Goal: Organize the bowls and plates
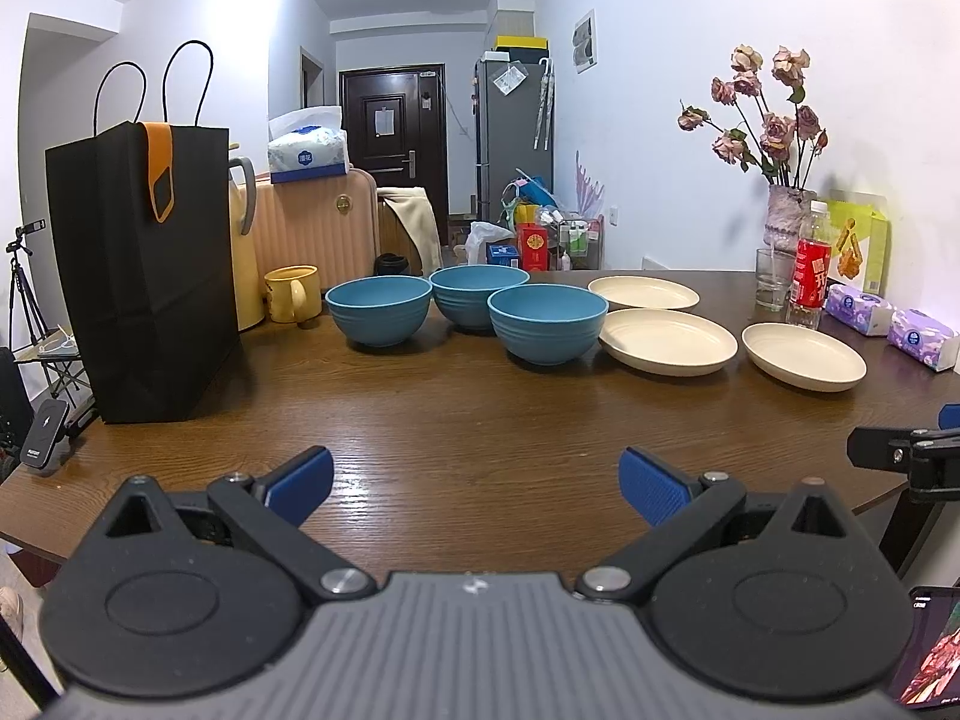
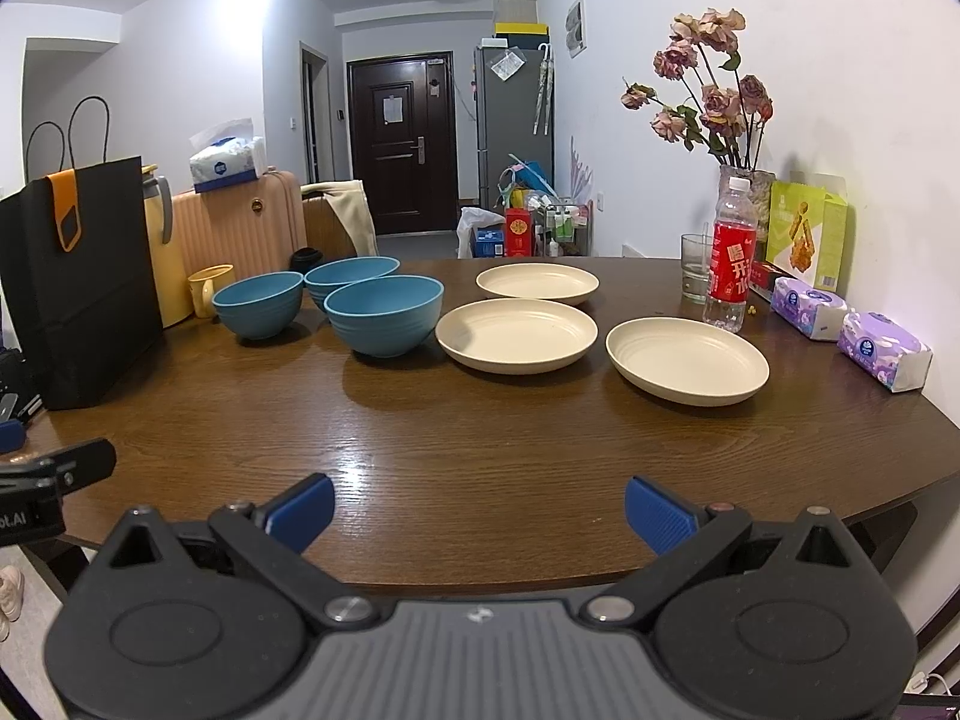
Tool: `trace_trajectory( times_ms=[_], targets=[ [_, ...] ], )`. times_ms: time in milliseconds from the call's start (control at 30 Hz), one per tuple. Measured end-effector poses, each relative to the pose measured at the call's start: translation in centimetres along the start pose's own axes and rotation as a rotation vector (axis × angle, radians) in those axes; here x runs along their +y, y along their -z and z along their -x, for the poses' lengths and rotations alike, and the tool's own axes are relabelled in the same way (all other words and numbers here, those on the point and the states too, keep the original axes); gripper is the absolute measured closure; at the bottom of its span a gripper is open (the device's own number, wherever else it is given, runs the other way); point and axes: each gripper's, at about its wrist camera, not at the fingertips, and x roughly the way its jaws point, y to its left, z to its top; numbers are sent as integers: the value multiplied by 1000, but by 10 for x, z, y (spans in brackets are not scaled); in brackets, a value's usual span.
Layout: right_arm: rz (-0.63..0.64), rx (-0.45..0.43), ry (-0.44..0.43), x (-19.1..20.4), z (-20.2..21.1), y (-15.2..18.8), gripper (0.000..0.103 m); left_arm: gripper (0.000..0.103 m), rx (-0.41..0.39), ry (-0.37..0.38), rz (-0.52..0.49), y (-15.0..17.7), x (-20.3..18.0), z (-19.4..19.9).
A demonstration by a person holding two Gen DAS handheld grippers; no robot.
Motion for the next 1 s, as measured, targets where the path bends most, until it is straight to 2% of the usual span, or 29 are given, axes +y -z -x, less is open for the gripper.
trace_trajectory(
  times_ms=[1000],
  targets=[
    [0, 2, -3, 9, 3, 1, 0, 0, -1, -1, 2, 1, 3, 0]
  ],
)
